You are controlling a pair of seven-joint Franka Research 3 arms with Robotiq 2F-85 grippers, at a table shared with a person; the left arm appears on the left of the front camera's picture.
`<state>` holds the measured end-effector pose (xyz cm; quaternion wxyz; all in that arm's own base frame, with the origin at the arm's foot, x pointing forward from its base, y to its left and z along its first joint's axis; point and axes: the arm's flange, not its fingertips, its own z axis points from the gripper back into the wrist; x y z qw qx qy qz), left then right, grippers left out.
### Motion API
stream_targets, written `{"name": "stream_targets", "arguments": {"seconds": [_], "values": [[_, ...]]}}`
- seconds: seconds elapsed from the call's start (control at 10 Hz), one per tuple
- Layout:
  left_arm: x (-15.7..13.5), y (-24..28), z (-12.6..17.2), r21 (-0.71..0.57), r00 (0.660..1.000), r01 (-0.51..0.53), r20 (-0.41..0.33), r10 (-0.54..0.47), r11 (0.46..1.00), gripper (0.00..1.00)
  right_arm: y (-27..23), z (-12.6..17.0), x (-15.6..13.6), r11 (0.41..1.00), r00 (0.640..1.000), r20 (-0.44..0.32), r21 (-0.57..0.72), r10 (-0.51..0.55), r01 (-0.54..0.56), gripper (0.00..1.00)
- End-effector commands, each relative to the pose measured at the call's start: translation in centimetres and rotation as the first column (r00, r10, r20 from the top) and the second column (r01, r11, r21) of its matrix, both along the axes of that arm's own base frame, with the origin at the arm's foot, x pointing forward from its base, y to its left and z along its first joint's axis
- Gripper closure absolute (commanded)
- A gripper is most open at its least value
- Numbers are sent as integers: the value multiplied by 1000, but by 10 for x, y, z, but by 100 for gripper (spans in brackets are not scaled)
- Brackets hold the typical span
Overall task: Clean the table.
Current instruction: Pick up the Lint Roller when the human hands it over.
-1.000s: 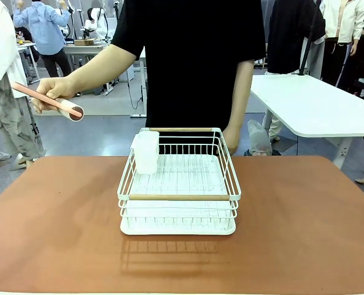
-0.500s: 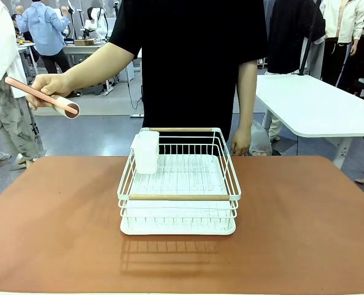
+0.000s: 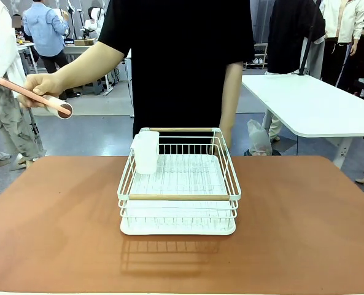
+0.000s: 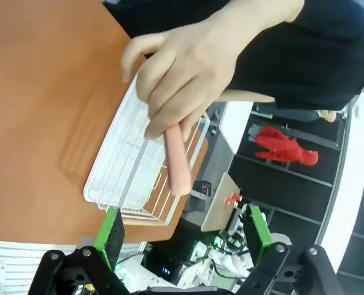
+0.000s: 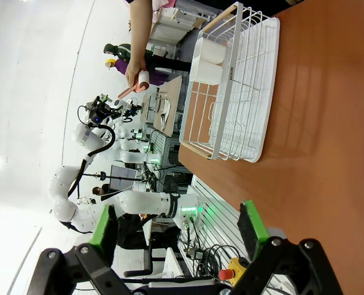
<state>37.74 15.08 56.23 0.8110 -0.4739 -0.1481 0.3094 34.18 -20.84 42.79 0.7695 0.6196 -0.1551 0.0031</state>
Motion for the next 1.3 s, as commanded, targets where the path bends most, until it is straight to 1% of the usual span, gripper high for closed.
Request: {"name": "stream_targets", "arguments": {"seconds": [0.0,0.1,0.2,0.3,0.5,0.6,0.8,1.0,1.2], "values": [[-6,-25,1,83,1000,-15,-2,16,996,0,0,3,0,1000,1000,7,-1,1,-1,0],[-4,-36,1,124,1000,-20,16,18,992,0,0,3,0,1000,1000,7,-1,1,-1,0],[0,-44,1,159,999,-31,18,29,987,0,0,3,0,1000,1000,7,-1,1,-1,0],[1,-49,-1,176,999,-43,4,43,984,0,0,3,0,1000,1000,7,-1,1,-1,0],[2,-55,-8,223,993,-109,-8,114,969,0,0,3,0,1000,1000,7,-1,1,-1,0],[2,-59,-10,233,992,-116,-26,125,966,0,0,3,0,1000,1000,7,-1,1,-1,0],[3,-63,-14,252,989,-129,-31,141,959,0,0,3,0,1000,1000,7,-1,1,-1,0],[6,-63,-17,250,988,-141,-28,152,958,0,0,3,0,1000,1000,7,-1,1,-1,0],[7,-63,-19,270,990,-128,-23,139,954,0,0,3,0,1000,1000,7,-1,1,-1,0]]}}
